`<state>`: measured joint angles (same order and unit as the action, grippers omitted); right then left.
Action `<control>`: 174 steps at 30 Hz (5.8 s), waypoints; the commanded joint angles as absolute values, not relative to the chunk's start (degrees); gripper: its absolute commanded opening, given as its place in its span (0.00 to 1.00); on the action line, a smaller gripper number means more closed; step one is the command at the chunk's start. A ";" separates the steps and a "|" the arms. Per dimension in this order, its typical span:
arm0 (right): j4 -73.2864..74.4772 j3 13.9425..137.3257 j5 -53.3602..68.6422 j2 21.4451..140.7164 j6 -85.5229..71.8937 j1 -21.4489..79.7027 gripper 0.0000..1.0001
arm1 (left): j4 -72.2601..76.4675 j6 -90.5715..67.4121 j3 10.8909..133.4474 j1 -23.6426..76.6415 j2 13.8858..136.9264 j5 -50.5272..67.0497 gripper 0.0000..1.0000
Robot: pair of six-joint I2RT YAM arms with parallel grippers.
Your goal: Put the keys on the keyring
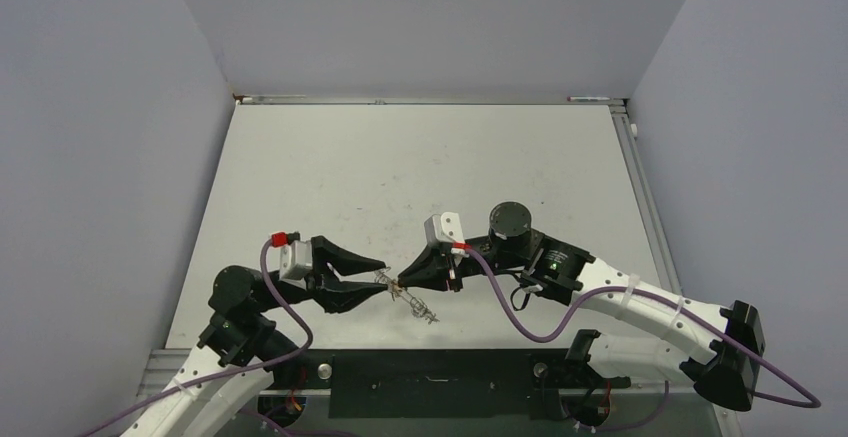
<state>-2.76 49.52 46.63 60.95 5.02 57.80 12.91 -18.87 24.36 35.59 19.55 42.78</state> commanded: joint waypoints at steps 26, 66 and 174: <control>-6.65 53.79 45.69 60.82 7.00 58.00 0.05 | 12.38 -19.76 25.86 36.47 22.54 43.89 0.00; -26.97 45.94 45.49 60.05 -5.79 58.05 0.05 | 9.38 -17.14 26.08 36.47 20.13 38.37 0.19; 29.29 75.19 23.38 74.82 21.35 66.64 0.13 | 3.78 -12.92 28.15 37.88 24.96 37.92 0.00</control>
